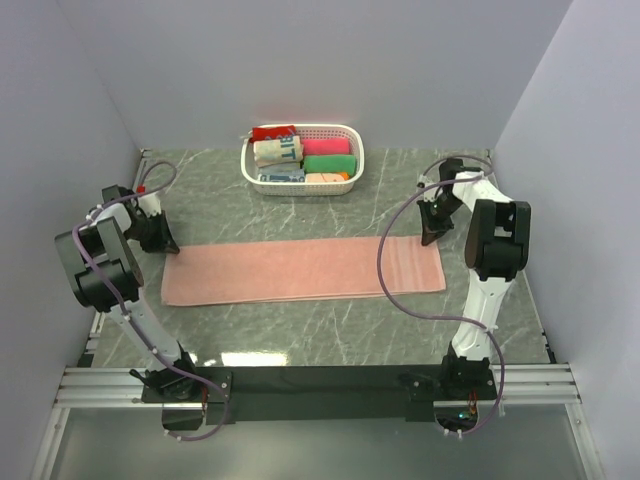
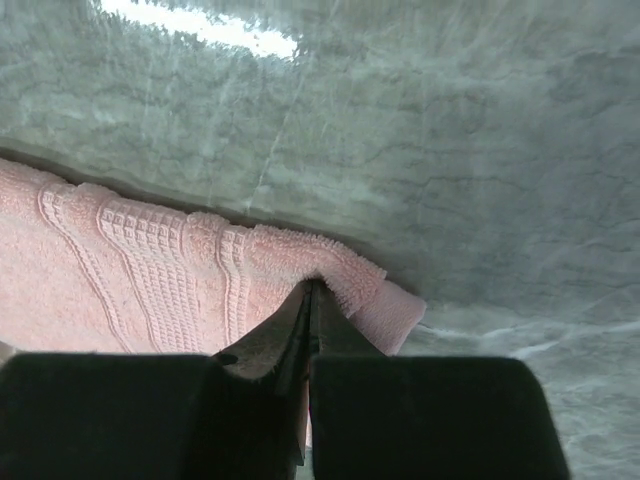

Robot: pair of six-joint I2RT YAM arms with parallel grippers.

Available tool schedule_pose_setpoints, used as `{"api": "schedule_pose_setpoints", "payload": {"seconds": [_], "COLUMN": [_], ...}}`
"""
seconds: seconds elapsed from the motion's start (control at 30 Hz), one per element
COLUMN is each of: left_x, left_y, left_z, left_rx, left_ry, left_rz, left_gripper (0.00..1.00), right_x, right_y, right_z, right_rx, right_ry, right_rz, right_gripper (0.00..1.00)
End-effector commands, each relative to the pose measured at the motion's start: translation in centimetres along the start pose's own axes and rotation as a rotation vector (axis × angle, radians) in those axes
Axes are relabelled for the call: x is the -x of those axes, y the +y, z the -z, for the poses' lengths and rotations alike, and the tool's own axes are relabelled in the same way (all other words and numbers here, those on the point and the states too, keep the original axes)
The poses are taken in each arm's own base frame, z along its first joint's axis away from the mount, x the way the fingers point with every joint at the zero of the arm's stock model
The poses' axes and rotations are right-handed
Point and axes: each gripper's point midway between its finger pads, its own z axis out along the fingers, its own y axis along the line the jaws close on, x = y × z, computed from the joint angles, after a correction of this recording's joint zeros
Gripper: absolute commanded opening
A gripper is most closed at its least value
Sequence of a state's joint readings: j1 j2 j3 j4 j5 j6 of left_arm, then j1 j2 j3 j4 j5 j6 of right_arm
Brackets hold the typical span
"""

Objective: Roll the towels
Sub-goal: Fold the towel

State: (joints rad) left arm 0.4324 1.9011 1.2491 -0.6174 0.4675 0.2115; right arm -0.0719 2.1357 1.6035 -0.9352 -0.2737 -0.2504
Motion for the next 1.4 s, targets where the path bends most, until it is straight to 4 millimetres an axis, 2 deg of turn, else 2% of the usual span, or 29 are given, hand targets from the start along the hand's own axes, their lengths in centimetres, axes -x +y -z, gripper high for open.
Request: {"api": "schedule_pose_setpoints", "payload": {"seconds": [0.0, 0.13, 0.23, 0.4, 0.5, 0.67, 0.93, 1.1, 1.23, 1.37], "left_x": [2.0, 2.1, 2.3, 3.7, 4.6, 5.6, 5.1, 4.5, 4.0, 4.5], "left_y": [1.5, 1.4, 1.1, -0.2, -0.9, -1.9, -1.2, 0.2, 2.3, 2.3], "left_z": [-0.4, -0.6, -0.2, 1.7, 2.9, 3.9, 3.3, 2.0, 0.1, 0.3], "left_rx": [0.062, 0.056, 0.048, 0.027, 0.016, -0.018, 0.013, 0.057, 0.116, 0.119], "left_ry": [-0.048, -0.045, -0.05, -0.099, -0.125, -0.145, -0.132, -0.113, -0.069, -0.087], "left_rz": [0.004, 0.012, 0.01, -0.019, -0.025, -0.03, -0.02, 0.005, 0.04, 0.038], "left_gripper": [0.05, 0.04, 0.04, 0.04, 0.05, 0.06, 0.06, 0.05, 0.04, 0.03], "right_x": [3.1, 4.1, 5.1, 5.4, 5.2, 4.8, 5.0, 5.9, 6.4, 6.5], "right_y": [-3.4, -3.7, -3.3, -2.6, -2.8, -3.1, -4.8, -5.3, -5.9, -5.7], "right_z": [-0.3, 0.2, 1.7, 4.3, 5.2, 4.0, 0.5, 0.3, 0.3, 0.7], "right_rx": [-0.142, -0.153, -0.14, -0.133, -0.154, -0.138, -0.171, -0.187, -0.213, -0.21], "right_ry": [-0.093, -0.107, -0.118, -0.158, -0.18, -0.152, -0.104, -0.116, -0.109, -0.108], "right_rz": [0.02, 0.045, 0.065, 0.076, 0.072, 0.054, 0.018, 0.009, -0.004, -0.001], "right_gripper": [0.0, 0.0, 0.03, 0.15, 0.16, 0.11, 0.08, 0.07, 0.07, 0.07]}}
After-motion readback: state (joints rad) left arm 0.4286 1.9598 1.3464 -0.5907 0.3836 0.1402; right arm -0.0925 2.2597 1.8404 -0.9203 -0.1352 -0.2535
